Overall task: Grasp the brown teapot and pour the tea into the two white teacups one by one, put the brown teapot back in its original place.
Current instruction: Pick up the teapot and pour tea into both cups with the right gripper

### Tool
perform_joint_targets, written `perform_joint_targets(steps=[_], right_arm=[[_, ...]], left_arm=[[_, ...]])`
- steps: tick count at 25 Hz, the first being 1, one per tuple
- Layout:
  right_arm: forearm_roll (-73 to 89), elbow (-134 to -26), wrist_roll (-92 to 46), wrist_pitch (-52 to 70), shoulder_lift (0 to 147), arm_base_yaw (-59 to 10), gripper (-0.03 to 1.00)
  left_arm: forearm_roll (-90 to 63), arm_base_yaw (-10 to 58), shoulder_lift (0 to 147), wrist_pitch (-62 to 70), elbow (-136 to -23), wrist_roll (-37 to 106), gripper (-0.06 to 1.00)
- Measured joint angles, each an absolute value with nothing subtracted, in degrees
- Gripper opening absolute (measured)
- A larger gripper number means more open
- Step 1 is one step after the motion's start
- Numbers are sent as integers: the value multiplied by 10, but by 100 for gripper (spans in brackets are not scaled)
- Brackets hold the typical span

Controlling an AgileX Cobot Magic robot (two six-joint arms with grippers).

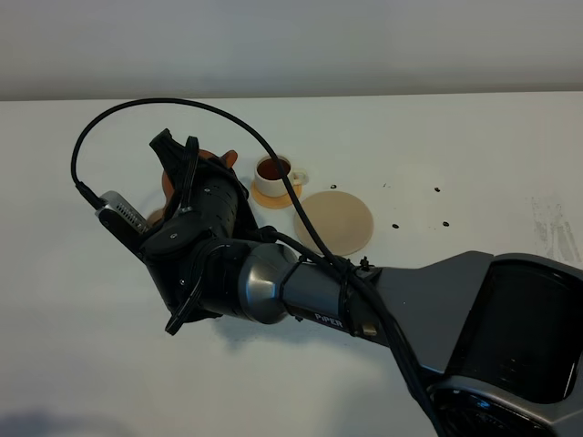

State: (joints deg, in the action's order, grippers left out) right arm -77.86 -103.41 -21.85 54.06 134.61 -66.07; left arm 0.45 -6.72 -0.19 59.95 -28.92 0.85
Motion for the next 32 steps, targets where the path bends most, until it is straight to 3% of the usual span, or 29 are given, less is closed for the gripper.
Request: perform_joint_targets(steps=[32], right_arm=[[-789,-1034,-233,541,1346,-661,9]], left_arm=[[4,-67,-2,600,-289,9,50]])
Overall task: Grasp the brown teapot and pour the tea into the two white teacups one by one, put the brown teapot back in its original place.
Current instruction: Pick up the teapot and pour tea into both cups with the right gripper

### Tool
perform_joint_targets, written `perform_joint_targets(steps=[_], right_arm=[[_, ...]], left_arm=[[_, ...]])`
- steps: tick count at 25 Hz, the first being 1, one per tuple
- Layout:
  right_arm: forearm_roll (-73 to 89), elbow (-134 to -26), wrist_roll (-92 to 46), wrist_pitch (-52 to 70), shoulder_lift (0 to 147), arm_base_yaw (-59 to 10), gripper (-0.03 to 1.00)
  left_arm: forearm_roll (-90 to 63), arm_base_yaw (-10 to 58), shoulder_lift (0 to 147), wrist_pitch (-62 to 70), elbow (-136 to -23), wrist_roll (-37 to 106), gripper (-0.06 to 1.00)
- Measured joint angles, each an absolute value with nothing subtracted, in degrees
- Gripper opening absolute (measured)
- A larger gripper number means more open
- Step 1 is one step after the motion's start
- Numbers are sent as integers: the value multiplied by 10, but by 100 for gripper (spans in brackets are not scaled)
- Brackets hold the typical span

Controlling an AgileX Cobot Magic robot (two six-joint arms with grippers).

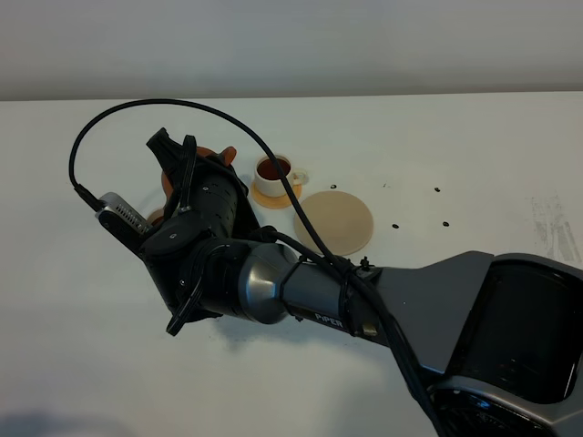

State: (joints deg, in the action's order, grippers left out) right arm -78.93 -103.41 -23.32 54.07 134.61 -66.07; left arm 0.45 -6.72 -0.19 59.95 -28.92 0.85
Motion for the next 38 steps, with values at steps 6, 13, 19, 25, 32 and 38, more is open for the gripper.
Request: perform_joint_targets(steps=[6,13,19,25,32,38], right_arm=[[-791,-1034,-233,541,1346,-661,9],[-793,-1034,-242,541,1346,-661,9],[-797,-1034,-248,541,1346,-661,9],[-805,-1034,-248,541,1346,-661,9],[-796,-1034,-248,541,1346,-661,9],[-743,-1034,-219,540,1346,-661,9]], left_arm=[[4,-67,-2,600,-289,9,50],[4,-67,-2,600,-289,9,50],[4,-67,-2,600,-289,9,50],[4,-67,-2,600,-289,9,50],[4,-67,-2,600,-289,9,50],[4,-67,-2,600,-289,9,50]])
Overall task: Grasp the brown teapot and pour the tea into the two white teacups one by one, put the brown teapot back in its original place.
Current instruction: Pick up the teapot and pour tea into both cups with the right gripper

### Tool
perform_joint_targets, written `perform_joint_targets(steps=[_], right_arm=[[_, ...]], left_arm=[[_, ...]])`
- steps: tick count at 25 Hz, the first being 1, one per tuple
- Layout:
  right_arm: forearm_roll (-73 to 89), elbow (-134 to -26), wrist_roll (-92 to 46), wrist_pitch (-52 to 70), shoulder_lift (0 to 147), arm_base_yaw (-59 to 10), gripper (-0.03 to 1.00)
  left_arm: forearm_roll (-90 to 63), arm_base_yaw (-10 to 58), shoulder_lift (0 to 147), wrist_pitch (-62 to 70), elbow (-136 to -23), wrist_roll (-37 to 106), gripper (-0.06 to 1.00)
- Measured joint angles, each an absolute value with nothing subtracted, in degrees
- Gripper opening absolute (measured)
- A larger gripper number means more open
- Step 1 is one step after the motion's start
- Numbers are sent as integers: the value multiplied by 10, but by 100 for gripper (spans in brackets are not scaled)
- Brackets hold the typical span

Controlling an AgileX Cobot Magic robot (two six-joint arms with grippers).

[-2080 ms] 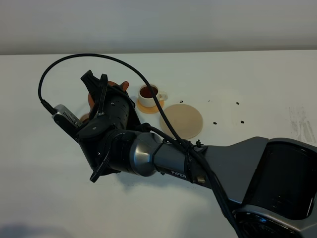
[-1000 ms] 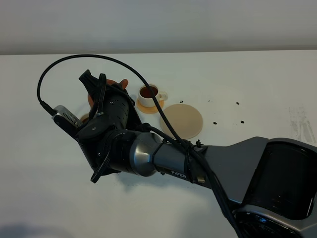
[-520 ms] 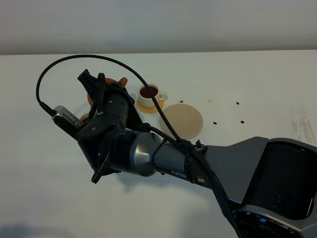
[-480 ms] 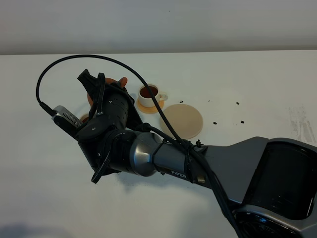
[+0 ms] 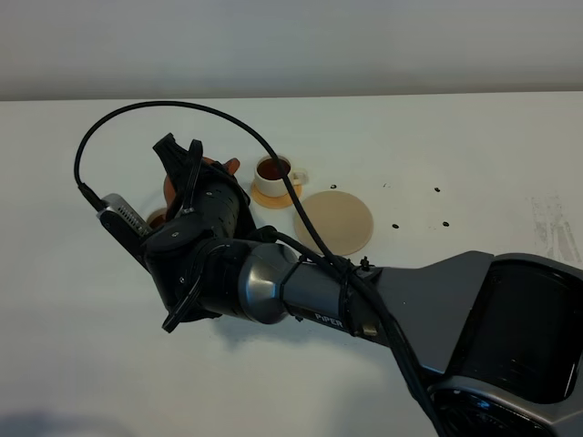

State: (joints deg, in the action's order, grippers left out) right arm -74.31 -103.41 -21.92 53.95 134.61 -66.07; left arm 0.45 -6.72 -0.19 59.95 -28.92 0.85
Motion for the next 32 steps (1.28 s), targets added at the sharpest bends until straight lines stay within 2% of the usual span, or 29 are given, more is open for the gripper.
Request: perform_joint_targets(steps=[11,25,32], right_arm=[[-646,-1034,-164,551,1297,-657,9],[-217,-1058,-98,578,1223,-607,9],[-110,-1058,-97,583,1246,-570,9]], left_arm=[[4,-67,-2,600,-289,9,50],[4,-67,-2,600,-289,9,50],[4,-67,-2,600,-289,9,50]])
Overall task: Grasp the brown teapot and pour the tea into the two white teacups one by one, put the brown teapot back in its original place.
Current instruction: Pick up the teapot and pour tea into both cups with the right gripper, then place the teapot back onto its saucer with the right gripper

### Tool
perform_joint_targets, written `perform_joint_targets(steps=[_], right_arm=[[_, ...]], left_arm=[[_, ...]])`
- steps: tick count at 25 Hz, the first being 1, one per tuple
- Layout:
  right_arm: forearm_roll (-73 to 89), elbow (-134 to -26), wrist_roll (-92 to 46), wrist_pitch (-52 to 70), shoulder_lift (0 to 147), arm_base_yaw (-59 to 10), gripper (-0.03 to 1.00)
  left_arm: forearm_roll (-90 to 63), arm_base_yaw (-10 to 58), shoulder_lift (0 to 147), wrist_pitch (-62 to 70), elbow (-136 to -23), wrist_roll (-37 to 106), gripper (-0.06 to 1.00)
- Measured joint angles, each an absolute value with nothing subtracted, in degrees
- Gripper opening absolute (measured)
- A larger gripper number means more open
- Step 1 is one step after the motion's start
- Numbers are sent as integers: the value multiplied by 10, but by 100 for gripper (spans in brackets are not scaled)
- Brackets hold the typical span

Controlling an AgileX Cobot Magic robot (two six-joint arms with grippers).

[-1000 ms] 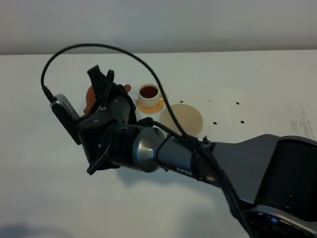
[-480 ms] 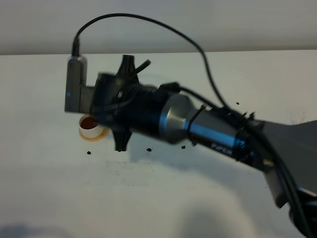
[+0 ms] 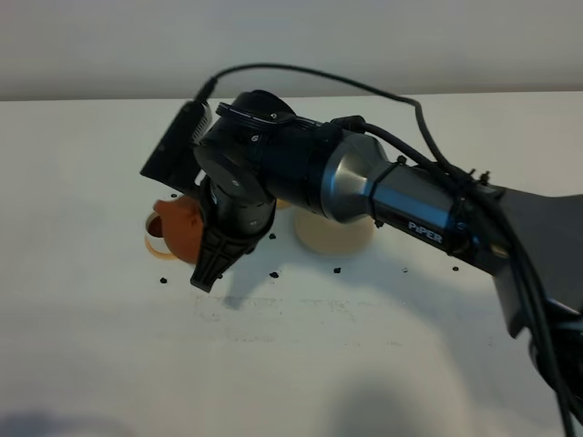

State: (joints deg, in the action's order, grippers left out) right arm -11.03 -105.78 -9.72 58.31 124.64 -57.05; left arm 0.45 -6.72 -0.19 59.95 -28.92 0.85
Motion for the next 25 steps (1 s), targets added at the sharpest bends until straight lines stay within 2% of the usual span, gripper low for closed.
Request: perform_joint_targets(steps=[15,25], right_arm=[[-43,-1055,-97,535,1302,-524,9],[-35,-1006,-97,481,1301,-512,9]], left_arm=[[4,-67,-2,600,-289,9,50],[4,-67,-2,600,-289,9,50]])
